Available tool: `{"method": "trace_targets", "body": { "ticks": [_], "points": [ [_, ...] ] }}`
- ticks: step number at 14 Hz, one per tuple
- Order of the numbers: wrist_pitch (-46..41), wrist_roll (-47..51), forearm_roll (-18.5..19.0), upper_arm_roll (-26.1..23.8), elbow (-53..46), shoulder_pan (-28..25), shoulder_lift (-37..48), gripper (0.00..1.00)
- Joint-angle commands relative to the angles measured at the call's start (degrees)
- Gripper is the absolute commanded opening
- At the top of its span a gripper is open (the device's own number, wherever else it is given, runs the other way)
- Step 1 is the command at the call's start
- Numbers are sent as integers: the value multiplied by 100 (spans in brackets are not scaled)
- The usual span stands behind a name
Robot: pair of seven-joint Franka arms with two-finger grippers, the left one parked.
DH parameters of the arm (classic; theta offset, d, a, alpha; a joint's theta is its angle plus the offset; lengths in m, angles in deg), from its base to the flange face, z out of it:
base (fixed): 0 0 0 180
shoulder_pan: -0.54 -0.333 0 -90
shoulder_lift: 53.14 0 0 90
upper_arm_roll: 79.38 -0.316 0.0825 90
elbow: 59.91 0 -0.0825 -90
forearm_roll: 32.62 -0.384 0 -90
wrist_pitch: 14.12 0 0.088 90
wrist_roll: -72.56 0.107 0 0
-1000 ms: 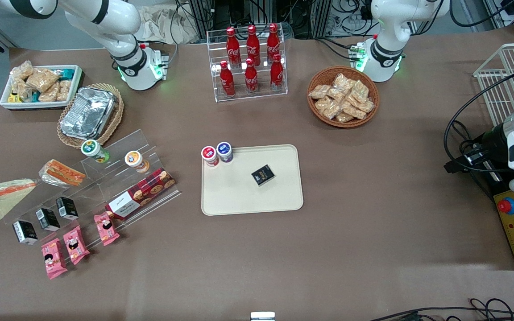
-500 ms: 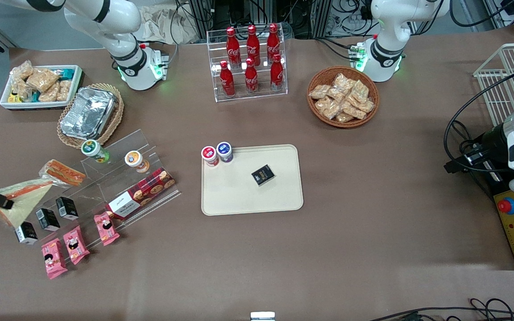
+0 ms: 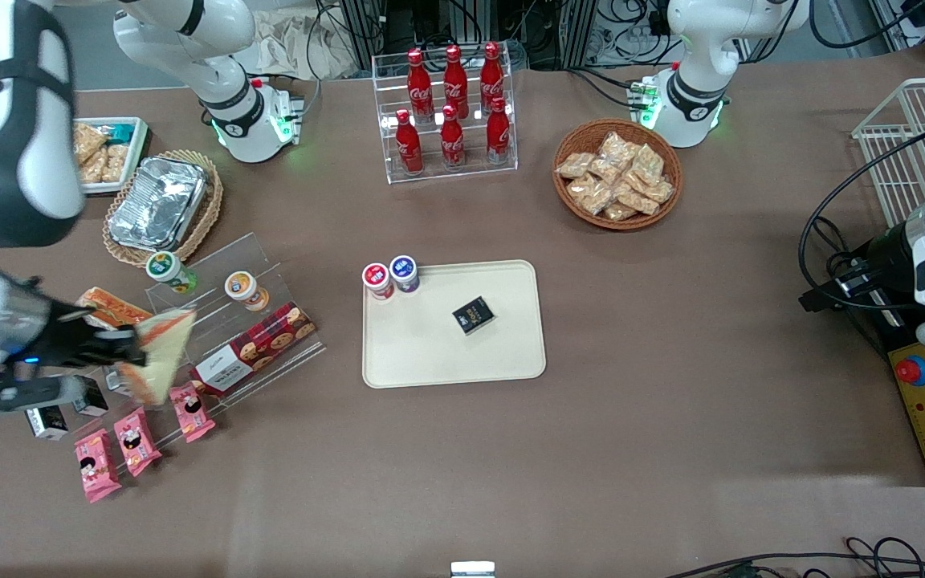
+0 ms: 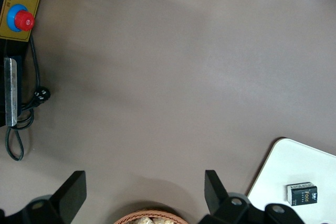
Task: Place sandwich on tray
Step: 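Lift the sandwich off the stand with the right gripper, then carry the sandwich over the cream tray with the right gripper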
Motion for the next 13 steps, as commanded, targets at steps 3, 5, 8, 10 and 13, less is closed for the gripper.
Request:
{"method": "trace_targets", "body": {
  "ticks": [3, 5, 8, 10, 13],
  "points": [
    [-41, -1014, 271, 20, -52, -874, 17, 28],
    [168, -1560, 262, -15, -26, -1128, -35, 28],
    [441, -1913, 306, -6, -8, -1690, -254, 28],
    [608, -2132, 612, -6, 9, -1980, -395, 28],
    [1117, -3132, 720, -24, 27, -2175, -772, 28]
  ]
}}
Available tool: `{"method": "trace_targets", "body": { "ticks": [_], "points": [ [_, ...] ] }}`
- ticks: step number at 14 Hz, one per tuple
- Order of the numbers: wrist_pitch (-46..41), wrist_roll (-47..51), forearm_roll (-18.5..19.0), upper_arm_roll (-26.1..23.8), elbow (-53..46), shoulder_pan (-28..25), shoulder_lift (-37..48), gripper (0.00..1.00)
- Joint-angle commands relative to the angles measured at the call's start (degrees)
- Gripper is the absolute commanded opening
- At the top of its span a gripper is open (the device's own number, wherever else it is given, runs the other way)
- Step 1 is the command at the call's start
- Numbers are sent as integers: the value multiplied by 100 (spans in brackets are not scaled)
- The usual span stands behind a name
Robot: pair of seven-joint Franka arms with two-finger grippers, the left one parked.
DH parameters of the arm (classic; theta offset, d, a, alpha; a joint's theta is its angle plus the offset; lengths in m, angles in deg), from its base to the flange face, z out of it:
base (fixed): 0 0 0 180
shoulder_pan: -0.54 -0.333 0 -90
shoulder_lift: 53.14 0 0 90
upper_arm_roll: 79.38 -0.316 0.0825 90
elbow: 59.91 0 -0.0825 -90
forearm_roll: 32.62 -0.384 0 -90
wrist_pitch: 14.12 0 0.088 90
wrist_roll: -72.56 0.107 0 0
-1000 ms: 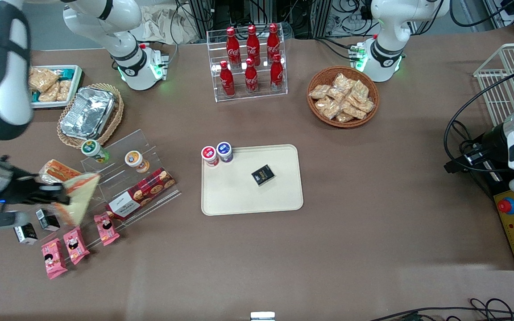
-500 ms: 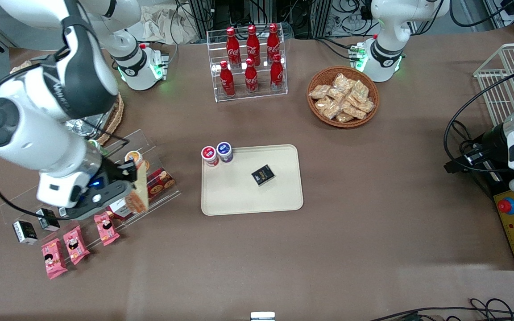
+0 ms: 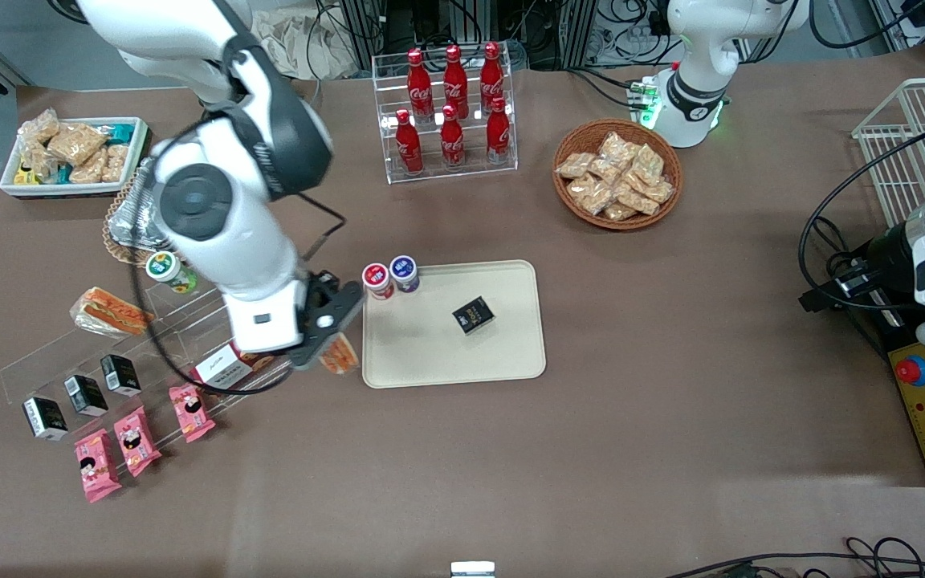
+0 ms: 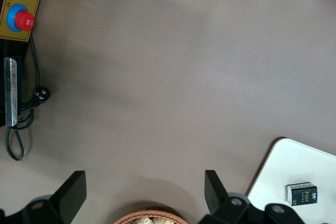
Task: Place sandwich on tray
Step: 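Carry the sandwich over the cream tray with the right gripper, then lower the sandwich onto the tray and open the right gripper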
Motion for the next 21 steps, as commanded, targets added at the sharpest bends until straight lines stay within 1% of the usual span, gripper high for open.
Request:
{"method": "trace_targets", "body": {
  "ticks": [1, 5, 8, 10, 12, 13, 14, 15, 18, 21],
  "points": [
    [477, -937, 60, 24, -37, -115, -387, 28],
    [1022, -1571, 69, 24, -28, -335, -827, 28],
    [1313, -1564, 174, 41, 147, -686, -907, 28],
    [1506, -1555, 420, 41, 244, -801, -968, 28],
    [1542, -1520, 438, 41, 253, -889, -1030, 30],
    [1525, -1520, 430, 41, 253, -880, -1048, 46],
    [1507, -1502, 429, 33, 262, -889, -1048, 80],
    [1498, -1485, 429, 33, 280, -898, -1048, 98],
    [1498, -1336, 403, 33, 324, -951, -1057, 98],
    [1463, -696, 377, 33, 333, -951, -1048, 98]
  ]
}}
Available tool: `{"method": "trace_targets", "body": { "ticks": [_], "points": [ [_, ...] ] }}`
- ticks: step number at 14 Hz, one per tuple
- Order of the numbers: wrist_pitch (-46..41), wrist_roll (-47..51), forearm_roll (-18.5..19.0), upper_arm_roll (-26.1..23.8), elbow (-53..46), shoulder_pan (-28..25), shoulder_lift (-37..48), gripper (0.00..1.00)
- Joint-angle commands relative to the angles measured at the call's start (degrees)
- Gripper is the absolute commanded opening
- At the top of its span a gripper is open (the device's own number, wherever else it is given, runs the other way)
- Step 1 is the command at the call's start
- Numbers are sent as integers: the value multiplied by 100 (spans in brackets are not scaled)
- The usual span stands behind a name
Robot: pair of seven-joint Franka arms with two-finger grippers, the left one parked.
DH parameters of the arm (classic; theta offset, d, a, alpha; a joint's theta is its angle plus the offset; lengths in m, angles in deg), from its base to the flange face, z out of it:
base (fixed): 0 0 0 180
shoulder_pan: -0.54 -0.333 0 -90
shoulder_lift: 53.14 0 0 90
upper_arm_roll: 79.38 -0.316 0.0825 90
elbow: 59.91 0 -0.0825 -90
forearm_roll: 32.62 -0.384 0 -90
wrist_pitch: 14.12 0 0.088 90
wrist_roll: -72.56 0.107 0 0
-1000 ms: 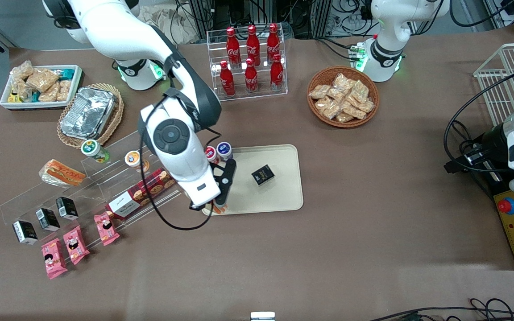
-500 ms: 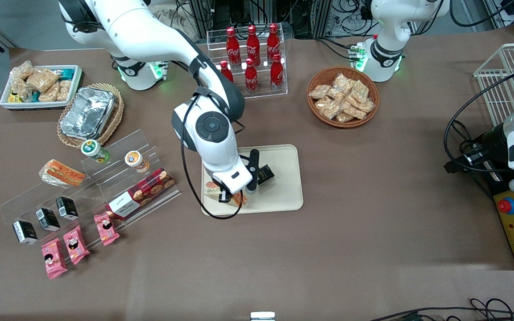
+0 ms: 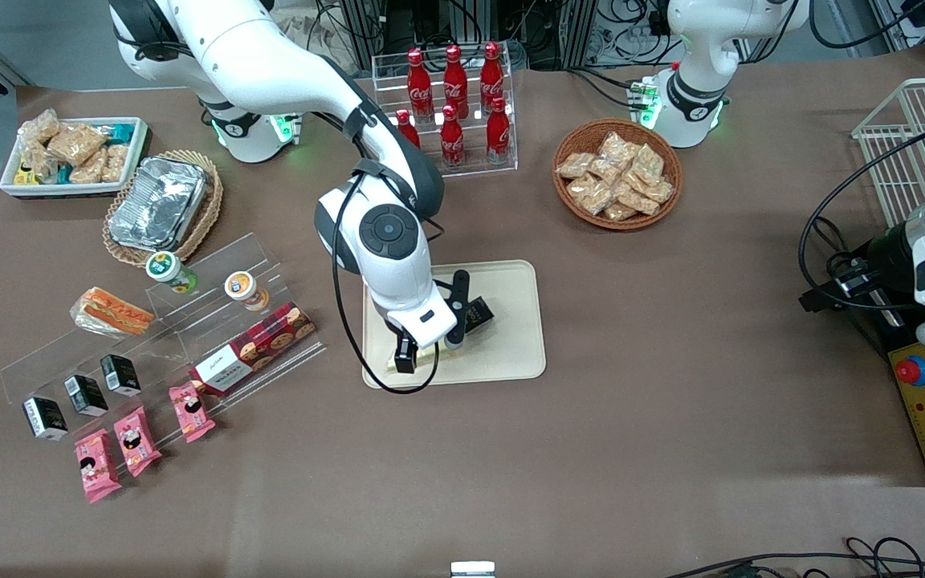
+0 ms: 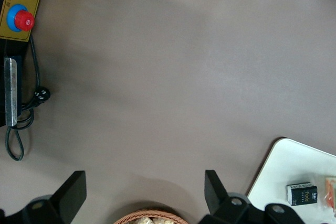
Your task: Place sandwich on tray
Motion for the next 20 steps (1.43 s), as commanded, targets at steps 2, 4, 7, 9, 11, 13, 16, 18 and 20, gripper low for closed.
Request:
{"method": "trace_targets", "body": {
  "ticks": [2, 4, 7, 9, 11, 13, 16, 18, 20],
  "points": [
    [-12, 591, 66, 27, 68, -37, 108, 98],
    [-169, 556, 57, 44, 51, 59, 283, 98],
    [-477, 529, 119, 97, 7, 68, 539, 98],
    [-627, 573, 102, 167, -11, 129, 723, 98],
    [-881, 757, 49, 368, -11, 156, 951, 98],
    [-1215, 1352, -178, 571, -11, 226, 1215, 98],
    [-1786, 2372, -241, 729, -2, 288, 1505, 98],
    [-2068, 2935, -241, 879, 15, 288, 1681, 98],
    [-2122, 3585, -259, 932, 24, 358, 1804, 98]
  ]
}}
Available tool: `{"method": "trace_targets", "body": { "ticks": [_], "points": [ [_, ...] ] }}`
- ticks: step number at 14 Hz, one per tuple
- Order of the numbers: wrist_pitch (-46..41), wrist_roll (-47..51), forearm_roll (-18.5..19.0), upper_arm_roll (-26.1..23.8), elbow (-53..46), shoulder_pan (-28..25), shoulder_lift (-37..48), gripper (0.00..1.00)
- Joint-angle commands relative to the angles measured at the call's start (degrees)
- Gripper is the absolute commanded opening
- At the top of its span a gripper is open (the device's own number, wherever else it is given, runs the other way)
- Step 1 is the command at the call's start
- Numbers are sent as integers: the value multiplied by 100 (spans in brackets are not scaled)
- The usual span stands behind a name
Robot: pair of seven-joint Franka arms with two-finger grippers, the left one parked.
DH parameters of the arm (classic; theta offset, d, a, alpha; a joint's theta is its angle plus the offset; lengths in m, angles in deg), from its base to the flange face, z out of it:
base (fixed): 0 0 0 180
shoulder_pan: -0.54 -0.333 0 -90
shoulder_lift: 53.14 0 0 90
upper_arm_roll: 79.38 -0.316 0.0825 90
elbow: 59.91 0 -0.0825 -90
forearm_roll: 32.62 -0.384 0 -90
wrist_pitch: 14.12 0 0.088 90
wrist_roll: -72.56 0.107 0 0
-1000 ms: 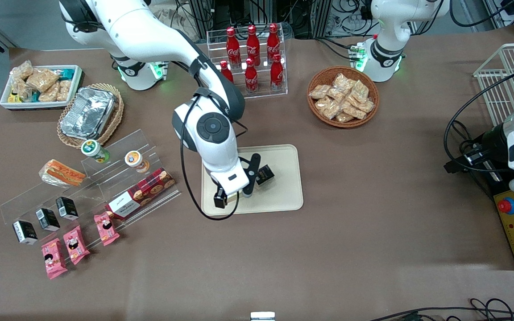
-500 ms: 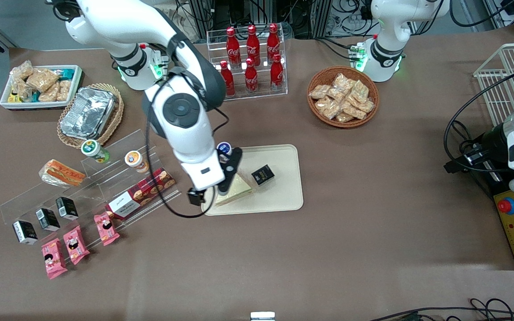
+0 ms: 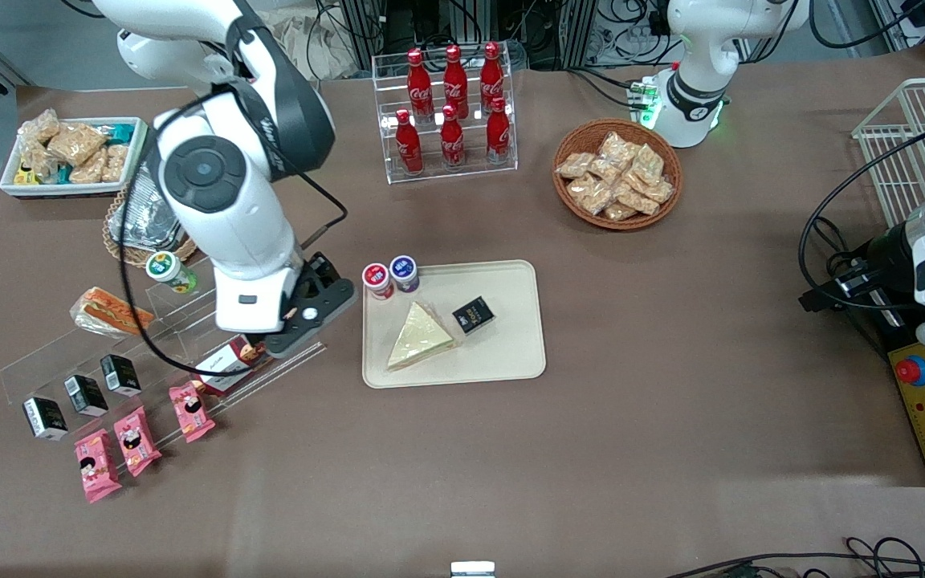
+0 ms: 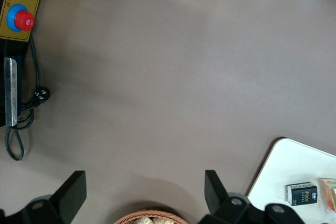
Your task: Place sandwich on tray
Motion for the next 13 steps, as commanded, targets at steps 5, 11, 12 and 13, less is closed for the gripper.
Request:
{"method": "trace_targets", "body": {
  "ticks": [5, 11, 12, 13],
  "points": [
    [-693, 1154, -141, 272, 122, 205, 641, 98],
    [-1063, 875, -622, 352, 105, 1381, 1064, 98],
    [-1063, 621, -694, 352, 105, 1557, 1065, 98],
    [-1063, 322, -703, 352, 96, 1715, 1065, 98]
  ]
}}
